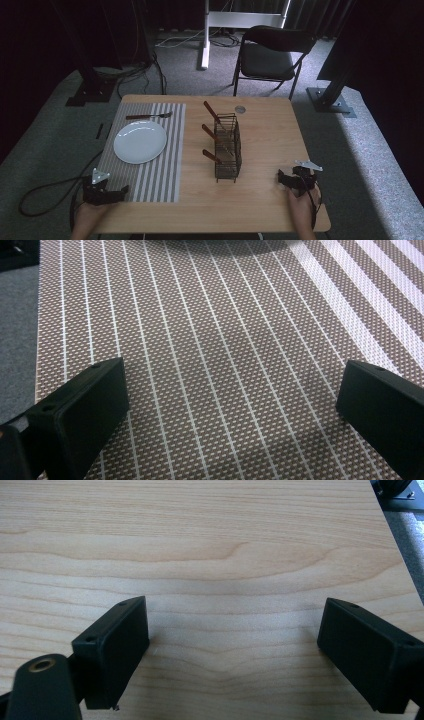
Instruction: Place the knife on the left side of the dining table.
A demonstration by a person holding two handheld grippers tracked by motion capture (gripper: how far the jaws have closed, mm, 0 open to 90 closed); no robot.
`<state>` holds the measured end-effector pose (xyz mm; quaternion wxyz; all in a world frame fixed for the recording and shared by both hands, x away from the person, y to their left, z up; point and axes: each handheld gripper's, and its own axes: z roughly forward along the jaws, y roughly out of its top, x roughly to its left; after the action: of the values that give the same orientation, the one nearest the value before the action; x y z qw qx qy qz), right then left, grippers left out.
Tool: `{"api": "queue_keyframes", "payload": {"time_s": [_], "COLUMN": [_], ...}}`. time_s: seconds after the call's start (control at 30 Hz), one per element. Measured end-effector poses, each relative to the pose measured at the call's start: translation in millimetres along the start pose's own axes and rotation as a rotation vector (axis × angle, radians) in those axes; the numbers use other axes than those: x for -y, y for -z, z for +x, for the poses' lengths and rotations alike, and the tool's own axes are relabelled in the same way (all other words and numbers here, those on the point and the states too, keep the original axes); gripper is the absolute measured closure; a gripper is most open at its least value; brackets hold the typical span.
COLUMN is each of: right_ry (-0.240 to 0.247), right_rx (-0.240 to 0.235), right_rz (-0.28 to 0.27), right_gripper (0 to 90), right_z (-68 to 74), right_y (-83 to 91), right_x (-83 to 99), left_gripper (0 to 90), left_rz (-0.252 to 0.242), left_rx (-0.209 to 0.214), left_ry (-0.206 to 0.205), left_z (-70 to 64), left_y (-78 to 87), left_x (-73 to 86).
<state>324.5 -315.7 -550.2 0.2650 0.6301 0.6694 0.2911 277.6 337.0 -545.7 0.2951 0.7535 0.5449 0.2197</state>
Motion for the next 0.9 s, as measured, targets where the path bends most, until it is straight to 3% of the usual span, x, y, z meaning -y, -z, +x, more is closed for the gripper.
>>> {"api": "queue_keyframes", "payload": {"time_s": [0.9], "right_ry": [0.0], "right_rx": [0.0], "right_rz": [0.0], "right_gripper": [12.3], "right_z": [0.0], "right_y": [0.0], "right_x": [0.1], "left_gripper": [0.9], "left_rz": [0.024], "left_rx": [-0.007], "left_ry": [0.003], "left_z": [-0.8], "left_y": [0.6], "left_x": [-2.4]}}
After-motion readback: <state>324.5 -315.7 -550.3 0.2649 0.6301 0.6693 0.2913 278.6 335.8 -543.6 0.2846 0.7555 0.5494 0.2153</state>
